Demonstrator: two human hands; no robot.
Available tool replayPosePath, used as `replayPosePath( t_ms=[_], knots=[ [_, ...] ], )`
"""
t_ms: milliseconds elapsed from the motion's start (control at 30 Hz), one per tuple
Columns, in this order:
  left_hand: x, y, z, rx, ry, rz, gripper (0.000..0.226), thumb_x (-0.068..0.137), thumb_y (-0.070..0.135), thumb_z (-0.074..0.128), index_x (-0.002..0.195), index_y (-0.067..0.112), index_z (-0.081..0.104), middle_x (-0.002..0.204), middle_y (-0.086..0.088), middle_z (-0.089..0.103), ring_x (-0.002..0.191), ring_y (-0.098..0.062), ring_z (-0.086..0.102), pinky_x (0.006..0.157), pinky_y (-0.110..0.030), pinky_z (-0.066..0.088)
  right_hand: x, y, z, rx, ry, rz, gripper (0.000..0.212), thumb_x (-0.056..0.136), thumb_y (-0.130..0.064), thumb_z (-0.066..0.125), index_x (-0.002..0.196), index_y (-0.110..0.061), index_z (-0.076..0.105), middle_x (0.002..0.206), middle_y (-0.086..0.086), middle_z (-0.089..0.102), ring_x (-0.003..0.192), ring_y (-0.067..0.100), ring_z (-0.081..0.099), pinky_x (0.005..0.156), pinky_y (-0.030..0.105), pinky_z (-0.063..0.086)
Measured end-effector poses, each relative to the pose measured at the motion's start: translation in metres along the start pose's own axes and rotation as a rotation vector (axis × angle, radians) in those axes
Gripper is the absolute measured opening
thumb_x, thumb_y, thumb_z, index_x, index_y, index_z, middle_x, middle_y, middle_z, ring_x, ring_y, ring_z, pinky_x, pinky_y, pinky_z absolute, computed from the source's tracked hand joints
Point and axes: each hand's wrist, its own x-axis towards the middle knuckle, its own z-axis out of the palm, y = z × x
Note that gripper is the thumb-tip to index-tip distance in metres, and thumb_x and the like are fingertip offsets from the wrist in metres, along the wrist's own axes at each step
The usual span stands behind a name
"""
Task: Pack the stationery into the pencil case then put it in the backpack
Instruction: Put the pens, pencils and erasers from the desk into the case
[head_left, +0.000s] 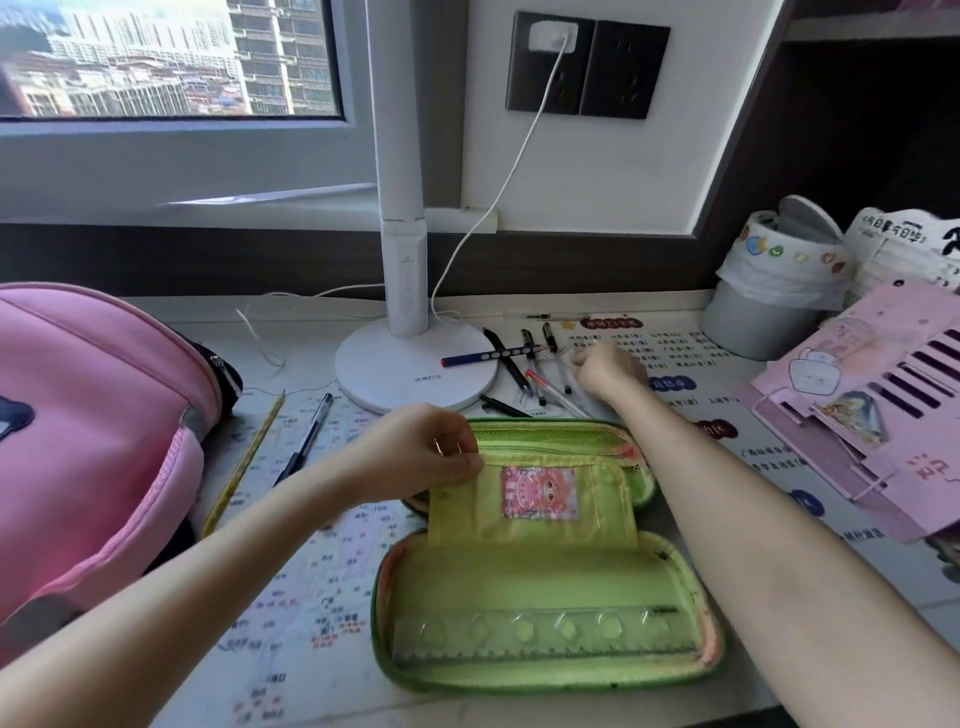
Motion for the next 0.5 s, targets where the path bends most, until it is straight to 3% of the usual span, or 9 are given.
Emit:
replayPosePath(
  t_ms=[167,333,500],
  knots=[
    [-0.005,0.0,0.002,0.081,0.051,0.036,0.005,0.088,0.03,0.058,0.086,0.026,0.062,0.072,0.017,0.056,0.063,0.0,0.05,0.055,-0.017,0.039,-0.028,0.044,-0.011,-0.18,-0.062,-0.241,0.031,0.096,-0.037,0.044,0.125,-0.04,0.054,0.131,0.0,0.055,0.108,0.027,0.056,0.076,0.031,0.043],
    [-0.006,0.004,0.007,0.198,0.117,0.053,0.01,0.088,0.025,0.057,0.089,0.019,0.065,0.077,0.011,0.055,0.071,-0.011,0.052,0.059,-0.02,0.041,-0.076,0.117,-0.036,-0.143,-0.092,-0.382,0.028,0.09,-0.037,0.056,0.117,-0.039,0.061,0.105,-0.004,0.05,0.102,0.019,0.048,0.075,0.029,0.039],
    [-0.003,0.02,0.014,0.307,0.188,0.039,0.015,0.087,0.026,0.057,0.096,0.017,0.065,0.092,0.002,0.053,0.085,-0.02,0.053,0.073,-0.029,0.044,-0.133,0.163,-0.036,-0.138,0.043,-0.329,0.027,0.089,-0.035,0.058,0.114,-0.028,0.067,0.113,-0.003,0.059,0.106,0.022,0.051,0.086,0.033,0.044]
  ],
)
